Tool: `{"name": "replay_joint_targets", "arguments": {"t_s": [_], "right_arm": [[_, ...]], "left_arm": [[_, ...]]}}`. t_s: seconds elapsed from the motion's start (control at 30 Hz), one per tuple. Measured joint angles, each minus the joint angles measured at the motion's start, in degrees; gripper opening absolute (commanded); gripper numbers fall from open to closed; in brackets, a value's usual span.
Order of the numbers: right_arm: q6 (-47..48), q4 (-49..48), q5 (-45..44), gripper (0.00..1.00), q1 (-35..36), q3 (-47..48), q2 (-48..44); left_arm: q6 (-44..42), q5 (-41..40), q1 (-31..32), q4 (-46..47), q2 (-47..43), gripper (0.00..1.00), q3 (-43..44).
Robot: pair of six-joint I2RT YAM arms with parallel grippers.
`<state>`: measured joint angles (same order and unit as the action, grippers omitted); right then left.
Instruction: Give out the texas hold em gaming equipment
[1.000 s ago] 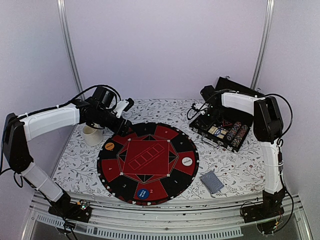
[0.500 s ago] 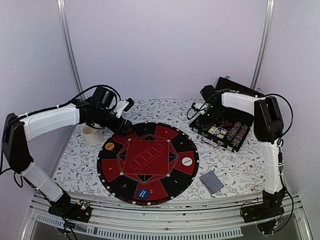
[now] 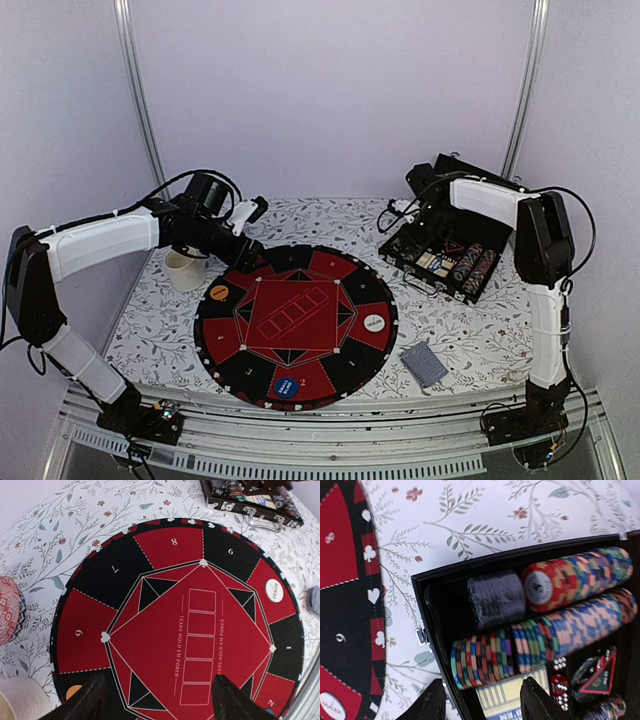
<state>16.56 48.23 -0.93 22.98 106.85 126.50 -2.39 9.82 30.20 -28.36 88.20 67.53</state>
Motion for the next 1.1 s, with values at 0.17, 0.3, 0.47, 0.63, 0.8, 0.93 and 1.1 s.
{"name": "replay_joint_targets", "arguments": {"t_s": [0.17,0.3,0.47,0.63,0.8,0.93,1.1], "right_arm": [[1.18,1.36,-0.20,0.72,-1.66,-2.01,-6.36],[2.16,1.95,-2.14,0.80,-5.05,-8.46,-13.29],[2.62,2.51,-7.21,0.85,-9.35,-18.71,-17.31],[4.04,2.89,-9.94,0.83,-9.92,-23.80,-17.51],[4.26,3.30,-10.58,0.75,-9.86,-21.68,-15.67],[3.98,2.99,-10.73,0.68,-9.42,-20.22,-13.29],[4.11,2.95,-10.86,0.61,-8.02,-20.22,-11.91]], "left_arm": [[0.00,-0.02,0.00,-0.04,0.00,0.74,0.00],[0.00,-0.02,0.00,-0.09,-0.09,0.74,0.00],[-0.04,0.00,0.00,-0.15,-0.13,0.74,0.00],[-0.07,0.02,0.00,-0.28,-0.13,0.74,0.00],[-0.22,0.02,0.00,-0.31,-0.11,0.74,0.00],[-0.22,0.02,0.00,-0.31,-0.11,0.74,0.00],[-0.22,0.02,0.00,-0.31,-0.11,0.74,0.00]]}}
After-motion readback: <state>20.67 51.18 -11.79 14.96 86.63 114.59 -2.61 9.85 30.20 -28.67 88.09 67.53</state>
